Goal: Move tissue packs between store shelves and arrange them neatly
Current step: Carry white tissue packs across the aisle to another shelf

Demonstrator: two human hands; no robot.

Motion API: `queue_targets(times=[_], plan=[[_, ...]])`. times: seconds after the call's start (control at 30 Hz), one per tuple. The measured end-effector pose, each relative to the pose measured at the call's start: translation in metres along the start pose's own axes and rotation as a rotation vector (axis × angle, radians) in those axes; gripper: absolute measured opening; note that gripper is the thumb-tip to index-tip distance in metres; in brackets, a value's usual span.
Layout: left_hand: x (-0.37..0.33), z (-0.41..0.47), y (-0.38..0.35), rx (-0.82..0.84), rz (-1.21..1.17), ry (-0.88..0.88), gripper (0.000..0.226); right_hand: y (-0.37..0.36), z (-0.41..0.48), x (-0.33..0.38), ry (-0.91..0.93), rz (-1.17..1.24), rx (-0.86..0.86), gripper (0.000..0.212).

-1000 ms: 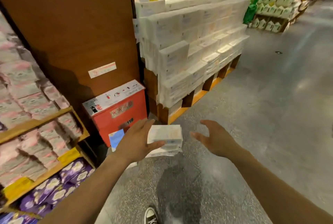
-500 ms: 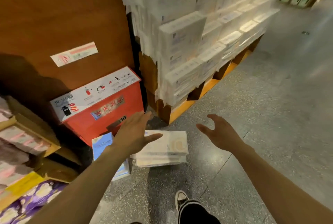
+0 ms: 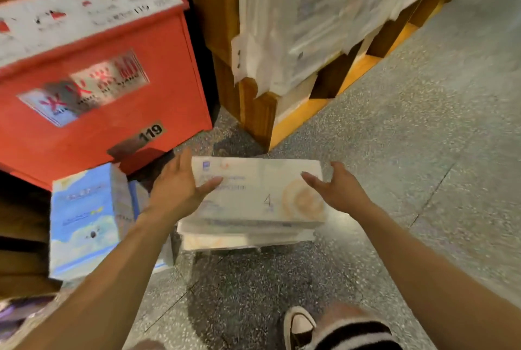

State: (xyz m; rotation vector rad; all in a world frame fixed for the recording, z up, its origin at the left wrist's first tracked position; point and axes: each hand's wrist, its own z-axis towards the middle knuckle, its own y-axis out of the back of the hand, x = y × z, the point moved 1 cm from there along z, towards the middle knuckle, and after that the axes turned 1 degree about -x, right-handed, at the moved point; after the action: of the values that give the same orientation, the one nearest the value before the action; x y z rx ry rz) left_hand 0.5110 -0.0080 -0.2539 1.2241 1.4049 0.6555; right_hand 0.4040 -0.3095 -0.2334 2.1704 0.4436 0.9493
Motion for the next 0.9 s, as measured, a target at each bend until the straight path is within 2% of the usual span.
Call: queue_targets(times=[0.07,0.13,0.23,0.37,0.5,0.63,0.73,0.77,0.83,0.9], plan=[[0.016,0.012,-0.029,-0.02,-0.056,0.078,0.11,-0.023,0.027,-0.016,-0.082,0.028,0.033,0.113],[0.031,0.023,-0.054,-0.002,-0.134,0.161,0.117,-0.041,0.046,-0.029,-0.177,0.137,0.082,0.109],[0.044,0.03,-0.078,0.073,-0.318,0.31,0.121,-0.064,0.06,-0.041,-0.195,0.415,0.103,0.069],[0.039,0.027,-0.083,0.056,-0.416,0.374,0.087,-0.072,0.053,-0.034,-0.113,0.581,0.025,0.031],[0.026,0.012,-0.062,-0.046,-0.579,0.352,0.072,-0.046,0.034,-0.012,-0.034,0.628,-0.038,0.027],[0.017,-0.018,0.005,-0.16,-0.722,0.355,0.062,0.021,-0.007,0.034,0.033,0.658,-0.063,0.026],[0.002,-0.052,0.09,-0.231,-0.813,0.412,0.092,0.083,-0.058,0.087,0.083,0.647,-0.029,0.038],[-0.007,-0.068,0.123,-0.247,-0.839,0.419,0.084,0.104,-0.078,0.105,0.086,0.646,-0.017,0.044],[-0.024,-0.101,0.193,-0.266,-0.876,0.424,0.053,0.146,-0.119,0.141,0.096,0.673,0.004,0.049],[-0.038,-0.136,0.26,-0.252,-0.879,0.426,0.042,0.189,-0.164,0.177,0.108,0.693,0.024,0.053]])
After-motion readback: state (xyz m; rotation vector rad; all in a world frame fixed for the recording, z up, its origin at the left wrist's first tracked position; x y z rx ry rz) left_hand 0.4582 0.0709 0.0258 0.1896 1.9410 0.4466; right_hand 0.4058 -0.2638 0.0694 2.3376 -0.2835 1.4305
